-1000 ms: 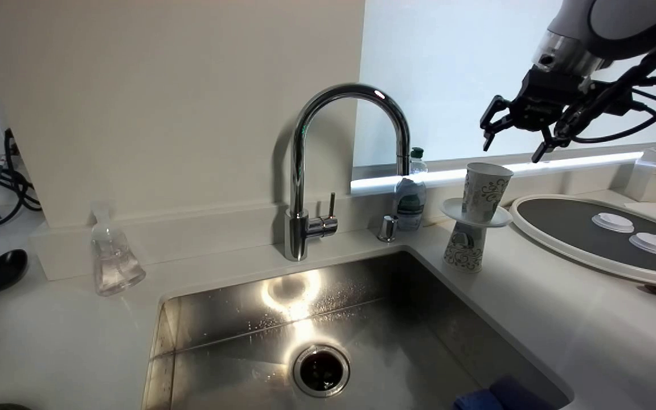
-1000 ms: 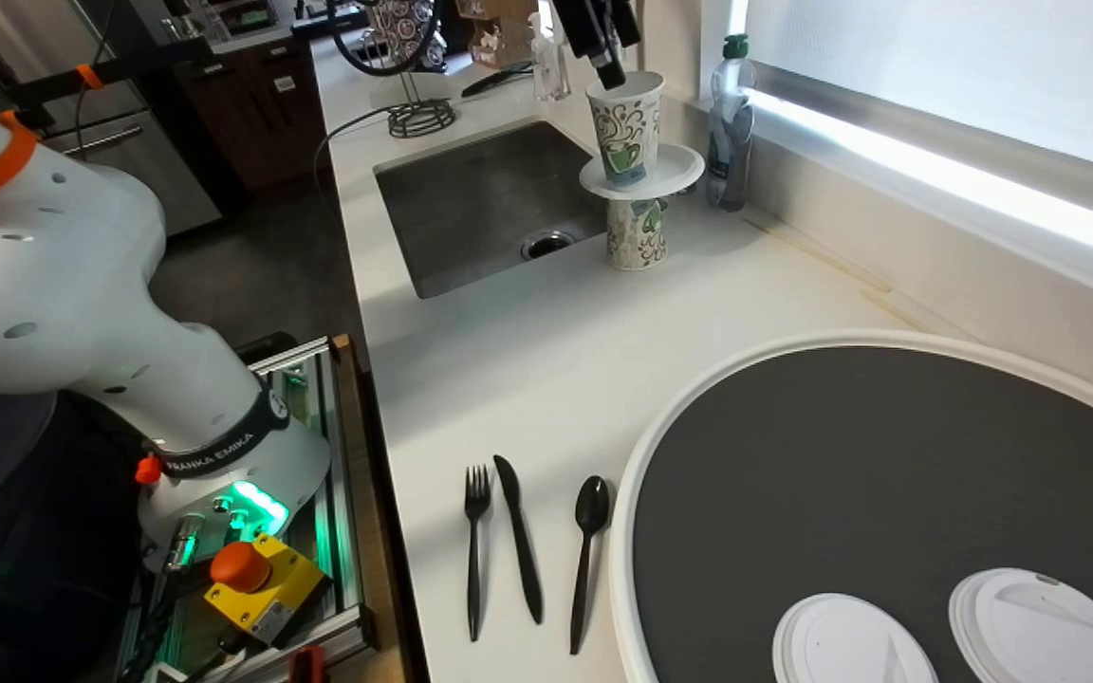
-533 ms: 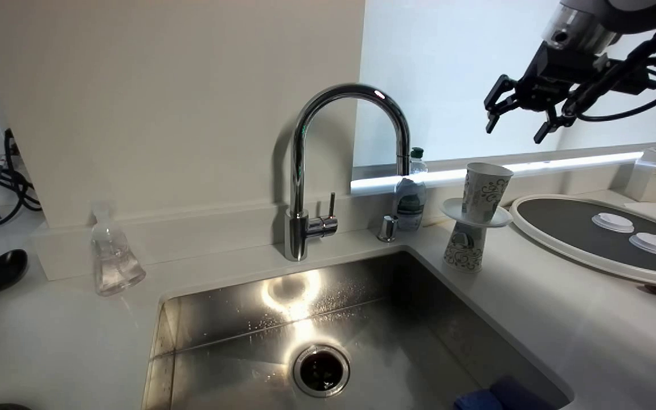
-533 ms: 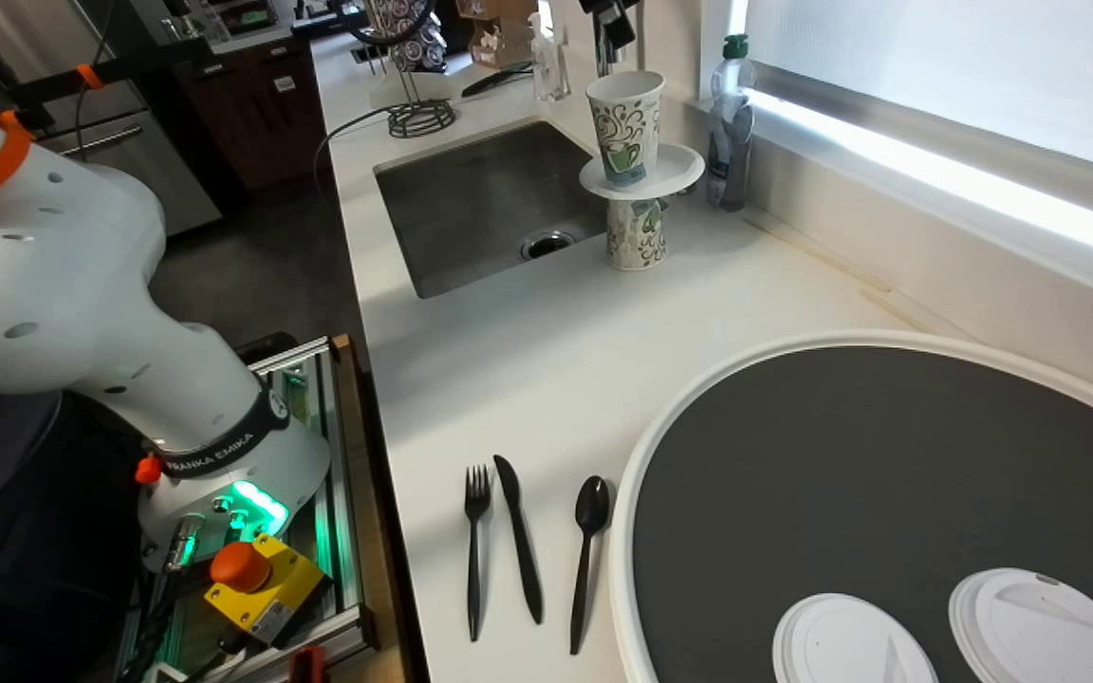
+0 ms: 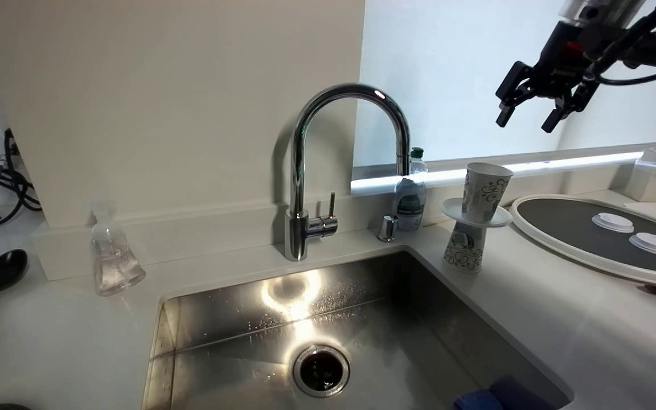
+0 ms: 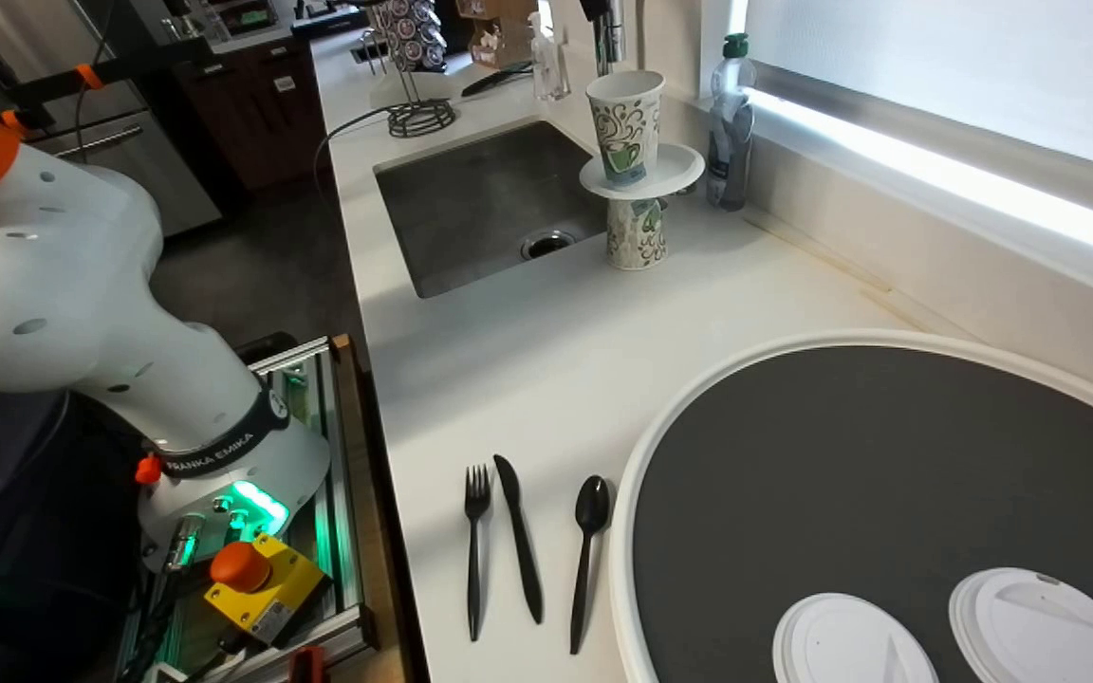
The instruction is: Move the tap to the left and put the cup on top of the other cup
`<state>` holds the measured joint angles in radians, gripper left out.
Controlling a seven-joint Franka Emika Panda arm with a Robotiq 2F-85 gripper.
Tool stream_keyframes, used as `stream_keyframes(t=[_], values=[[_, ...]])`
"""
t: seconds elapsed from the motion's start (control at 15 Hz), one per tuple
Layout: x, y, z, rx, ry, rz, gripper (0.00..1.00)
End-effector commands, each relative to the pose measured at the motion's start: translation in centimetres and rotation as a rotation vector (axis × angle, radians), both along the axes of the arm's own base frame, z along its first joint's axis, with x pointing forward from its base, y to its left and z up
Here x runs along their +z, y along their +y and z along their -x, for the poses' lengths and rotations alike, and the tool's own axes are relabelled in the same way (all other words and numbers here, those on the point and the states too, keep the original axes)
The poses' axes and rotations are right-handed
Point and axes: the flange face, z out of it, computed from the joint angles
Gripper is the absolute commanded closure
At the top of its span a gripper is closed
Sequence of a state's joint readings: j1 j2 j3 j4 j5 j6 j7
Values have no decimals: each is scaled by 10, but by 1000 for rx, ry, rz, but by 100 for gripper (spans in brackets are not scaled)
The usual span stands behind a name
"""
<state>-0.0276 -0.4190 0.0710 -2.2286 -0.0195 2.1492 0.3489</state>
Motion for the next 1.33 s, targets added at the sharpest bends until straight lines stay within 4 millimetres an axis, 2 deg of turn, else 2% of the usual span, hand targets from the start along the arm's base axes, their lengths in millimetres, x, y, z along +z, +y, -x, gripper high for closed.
stream_keyframes(t=[0.0,0.67,0.8,0.87,1.27], values=[[16,1,19,110,37,-10,0],[30,25,48,297,101,36,0],[30,29,49,299,95,60,0],[30,26,40,273,80,56,0],[30,26,40,273,79,57,0]])
